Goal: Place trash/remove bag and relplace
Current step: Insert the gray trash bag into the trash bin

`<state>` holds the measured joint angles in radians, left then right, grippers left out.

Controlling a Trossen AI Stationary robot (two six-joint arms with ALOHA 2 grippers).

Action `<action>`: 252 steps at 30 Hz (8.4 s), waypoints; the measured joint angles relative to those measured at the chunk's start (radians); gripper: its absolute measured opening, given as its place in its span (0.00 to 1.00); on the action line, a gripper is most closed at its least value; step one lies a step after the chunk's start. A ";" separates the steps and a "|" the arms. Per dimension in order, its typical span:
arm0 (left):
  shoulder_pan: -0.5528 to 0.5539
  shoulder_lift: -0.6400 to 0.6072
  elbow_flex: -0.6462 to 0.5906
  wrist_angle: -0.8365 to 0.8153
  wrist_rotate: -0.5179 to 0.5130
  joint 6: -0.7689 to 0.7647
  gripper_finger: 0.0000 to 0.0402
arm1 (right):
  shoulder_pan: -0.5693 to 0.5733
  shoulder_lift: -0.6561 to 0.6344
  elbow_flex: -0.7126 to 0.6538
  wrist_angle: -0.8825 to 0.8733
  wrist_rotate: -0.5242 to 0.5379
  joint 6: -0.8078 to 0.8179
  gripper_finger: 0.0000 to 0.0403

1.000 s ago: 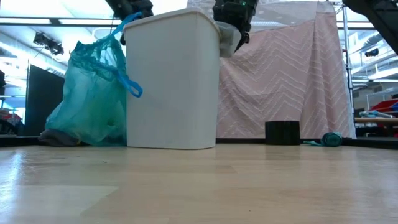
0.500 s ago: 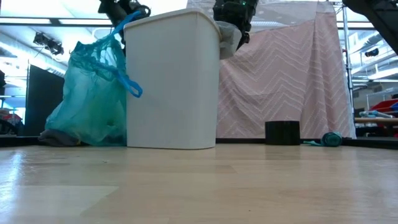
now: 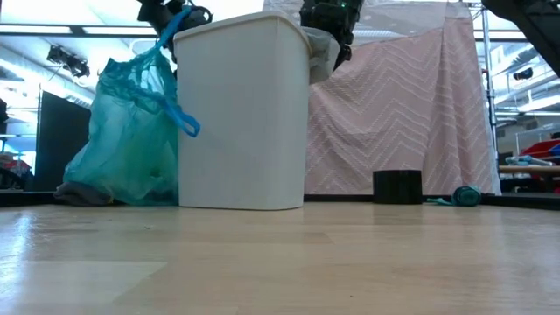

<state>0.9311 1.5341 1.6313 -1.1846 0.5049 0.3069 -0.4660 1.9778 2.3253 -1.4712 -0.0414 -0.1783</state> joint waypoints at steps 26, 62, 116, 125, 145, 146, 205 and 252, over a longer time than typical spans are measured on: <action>0.010 -0.059 0.233 0.009 -0.139 -0.046 0.66 | 0.000 -0.005 0.000 -0.037 0.051 -0.018 0.53; -0.056 -0.478 -0.100 0.017 -0.435 -0.163 0.24 | 0.033 -0.101 0.000 0.086 0.126 0.031 0.54; -0.269 -0.718 -0.553 -0.180 -0.748 -0.888 0.02 | 0.048 -0.100 0.000 0.055 0.125 0.044 0.54; -0.272 -0.729 -0.389 0.259 -0.526 -0.638 0.12 | 0.048 -0.110 0.000 0.058 0.096 -0.008 0.56; -0.279 -0.468 -0.390 0.860 0.129 -0.382 0.20 | 0.166 -0.196 0.001 0.205 -0.124 -0.006 0.61; -0.279 -0.455 -0.378 0.843 0.141 -0.360 0.20 | 0.176 -0.196 0.001 0.204 -0.123 -0.007 0.61; -0.424 -0.051 0.184 -0.112 -0.370 0.474 0.34 | 0.230 -0.162 -0.091 0.262 -0.040 -0.116 0.60; -0.424 -0.052 0.215 -0.126 -0.413 0.463 0.03 | 0.256 -0.080 -0.092 0.262 0.049 -0.058 0.00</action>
<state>0.5076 1.4822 1.8465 -1.3110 0.0915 0.7696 -0.2104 1.8973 2.2330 -1.2091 0.0072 -0.2367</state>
